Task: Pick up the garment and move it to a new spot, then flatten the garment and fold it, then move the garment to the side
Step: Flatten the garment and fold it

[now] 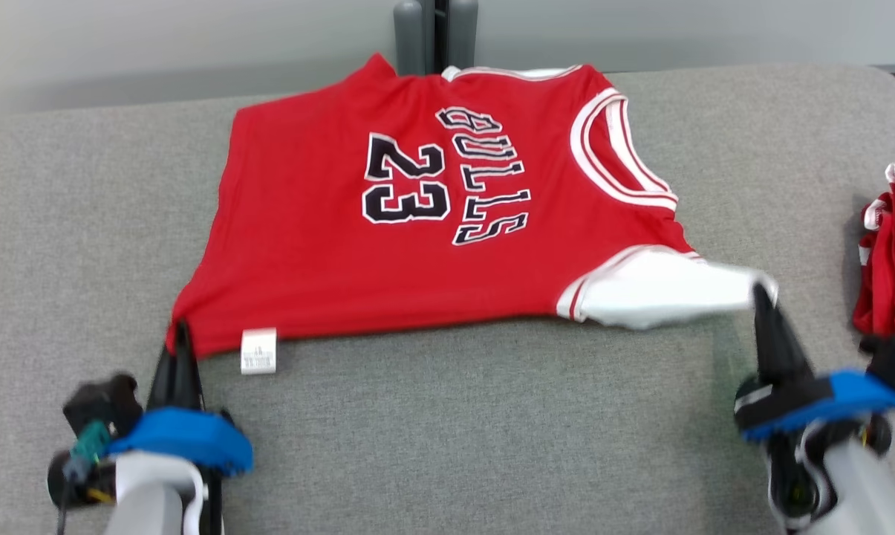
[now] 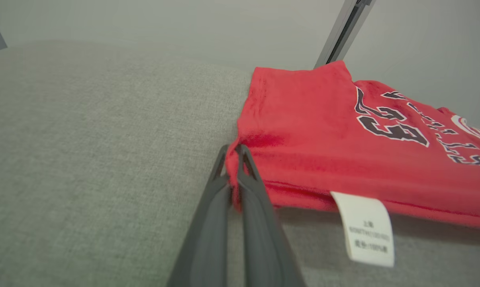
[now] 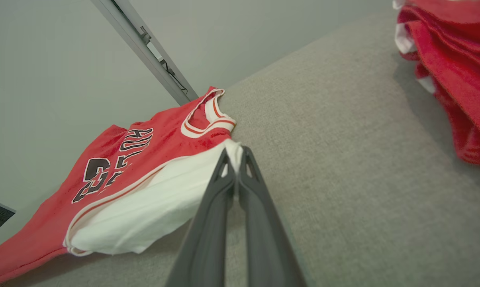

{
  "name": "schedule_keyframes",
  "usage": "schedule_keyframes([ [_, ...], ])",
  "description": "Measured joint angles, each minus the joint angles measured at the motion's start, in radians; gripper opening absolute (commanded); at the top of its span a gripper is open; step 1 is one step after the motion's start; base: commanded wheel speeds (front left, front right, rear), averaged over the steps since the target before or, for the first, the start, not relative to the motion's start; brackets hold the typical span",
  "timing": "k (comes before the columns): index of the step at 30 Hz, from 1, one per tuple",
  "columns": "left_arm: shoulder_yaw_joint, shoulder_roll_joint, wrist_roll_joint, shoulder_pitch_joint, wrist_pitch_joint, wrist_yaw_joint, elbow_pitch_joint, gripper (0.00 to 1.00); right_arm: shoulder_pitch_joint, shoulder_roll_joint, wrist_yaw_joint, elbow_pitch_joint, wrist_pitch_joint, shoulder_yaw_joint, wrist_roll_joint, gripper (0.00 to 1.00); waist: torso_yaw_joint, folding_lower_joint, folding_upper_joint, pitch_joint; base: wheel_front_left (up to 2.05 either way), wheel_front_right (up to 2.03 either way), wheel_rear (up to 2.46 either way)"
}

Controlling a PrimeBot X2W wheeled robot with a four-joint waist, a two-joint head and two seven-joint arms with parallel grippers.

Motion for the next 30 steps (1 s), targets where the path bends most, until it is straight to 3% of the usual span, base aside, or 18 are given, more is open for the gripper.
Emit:
schedule_keyframes([
  [5,0.030,-0.036,0.019,0.146,0.000,-0.003,-0.007,0.00,0.174,0.013,0.000,0.010,0.000,0.002,0.032,0.00,0.002,-0.0001,0.0001,-0.049,0.00,0.00,0.00],
  [18,-0.007,-0.043,0.004,0.412,-0.008,0.004,-0.033,0.00,0.478,-0.002,0.000,-0.056,0.000,0.017,0.060,0.00,0.000,-0.0003,0.0000,-0.165,0.00,0.00,0.00],
  [24,-0.053,-0.040,0.005,0.424,-0.002,0.000,-0.131,0.00,0.471,0.000,0.000,-0.158,0.000,0.014,0.085,0.00,0.011,-0.0001,0.0000,-0.149,0.00,0.00,0.00],
  [30,-0.079,-0.039,0.007,0.292,-0.001,-0.002,-0.235,0.00,0.325,0.012,-0.001,-0.207,0.000,-0.002,0.104,0.00,0.021,0.0001,0.0000,-0.119,0.00,0.00,0.00],
])
